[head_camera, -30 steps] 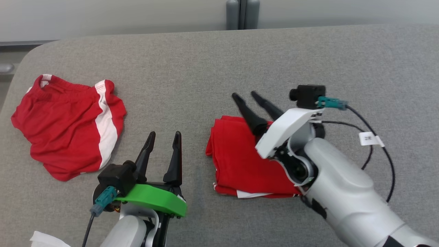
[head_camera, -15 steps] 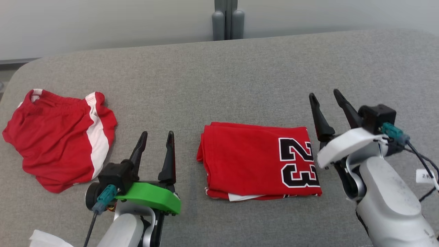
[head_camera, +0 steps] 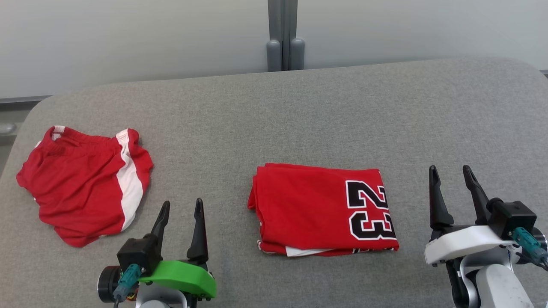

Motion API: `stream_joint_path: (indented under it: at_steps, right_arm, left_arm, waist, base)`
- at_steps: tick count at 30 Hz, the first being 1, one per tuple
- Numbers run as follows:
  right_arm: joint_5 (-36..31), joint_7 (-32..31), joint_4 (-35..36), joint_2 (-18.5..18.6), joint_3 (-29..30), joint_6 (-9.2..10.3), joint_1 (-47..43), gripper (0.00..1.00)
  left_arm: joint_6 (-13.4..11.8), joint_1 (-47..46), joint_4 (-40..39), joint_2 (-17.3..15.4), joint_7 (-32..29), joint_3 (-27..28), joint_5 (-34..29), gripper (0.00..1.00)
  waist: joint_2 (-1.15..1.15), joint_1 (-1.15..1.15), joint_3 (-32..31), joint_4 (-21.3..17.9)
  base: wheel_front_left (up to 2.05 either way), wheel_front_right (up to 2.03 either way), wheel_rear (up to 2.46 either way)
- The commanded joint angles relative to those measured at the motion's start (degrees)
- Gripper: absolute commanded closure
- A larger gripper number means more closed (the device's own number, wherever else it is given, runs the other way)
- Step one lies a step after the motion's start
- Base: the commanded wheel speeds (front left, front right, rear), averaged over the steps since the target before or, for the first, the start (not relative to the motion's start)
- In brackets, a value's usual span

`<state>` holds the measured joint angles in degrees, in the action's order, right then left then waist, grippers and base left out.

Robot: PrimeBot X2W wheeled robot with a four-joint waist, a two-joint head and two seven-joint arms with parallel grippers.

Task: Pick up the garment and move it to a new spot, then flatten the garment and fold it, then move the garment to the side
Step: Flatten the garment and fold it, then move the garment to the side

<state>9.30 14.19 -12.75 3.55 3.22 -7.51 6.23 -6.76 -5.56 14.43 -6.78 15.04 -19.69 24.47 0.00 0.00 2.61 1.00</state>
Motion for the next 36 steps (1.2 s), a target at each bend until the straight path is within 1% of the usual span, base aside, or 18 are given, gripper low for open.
stream_joint_path:
  at_steps: [1, 5, 10, 24, 28, 30, 33, 36]
  right_arm:
    - [-0.56, -0.38, 1.37, -0.21, 0.39, 0.04, -1.04, 0.00]
    - [0.20, -1.63, 4.00, -0.59, -0.10, 0.04, -3.26, 0.00]
    - [2.25, -2.43, 5.26, -0.58, -1.11, 0.04, -4.59, 0.00]
    - [2.96, -3.34, 5.75, -0.61, -1.58, 0.04, -4.95, 0.00]
    - [3.04, -4.29, 4.81, -0.61, -1.04, 0.04, -4.42, 0.00]
    - [2.61, -5.66, 4.24, -0.63, -1.54, 0.04, -3.67, 0.00]
    - [1.23, -9.86, 3.32, -0.46, -2.18, 0.04, -2.41, 0.00]
    - [2.19, -14.75, 2.71, 1.09, -3.39, 0.04, -0.96, 0.00]
  left_arm:
    - [0.32, 1.10, -0.15, 0.18, 0.17, 0.68, -0.61, 0.00]
    - [1.14, 2.03, 0.05, 0.91, 0.17, 1.70, -1.58, 0.00]
    - [1.95, 2.08, 0.52, 1.42, 0.17, 2.48, -2.40, 0.00]
    - [3.26, 1.74, 1.26, 2.52, 0.18, 4.20, -4.08, 0.00]
    - [3.35, 1.79, 1.45, 2.71, 0.18, 4.49, -4.34, 0.00]
    - [3.44, 1.77, 1.43, 2.79, 0.18, 4.63, -4.57, 0.00]
    - [3.64, 1.44, 1.13, 2.88, 0.18, 4.72, -4.84, 0.00]
    - [3.88, 0.97, 1.06, 3.00, 0.18, 4.63, -4.97, 0.00]
  waist:
    - [0.00, 0.00, -0.22, 0.15]
    - [0.00, 0.00, -0.52, 0.33]
    - [0.00, 0.00, -0.53, 0.57]
    - [0.00, 0.00, -0.13, 0.72]
    - [0.00, 0.00, 0.05, 0.68]
    - [0.00, 0.00, 0.22, 0.67]
    - [0.00, 0.00, 0.86, 0.86]
    - [0.00, 0.00, 1.53, 1.28]
  base:
    - [0.00, 0.00, 0.00]
    - [0.00, 0.00, 0.00]
    - [0.00, 0.00, 0.00]
    - [0.00, 0.00, 0.00]
    - [0.00, 0.00, 0.00]
    - [0.00, 0.00, 0.00]
    - [0.00, 0.00, 0.00]
    - [0.00, 0.00, 0.00]
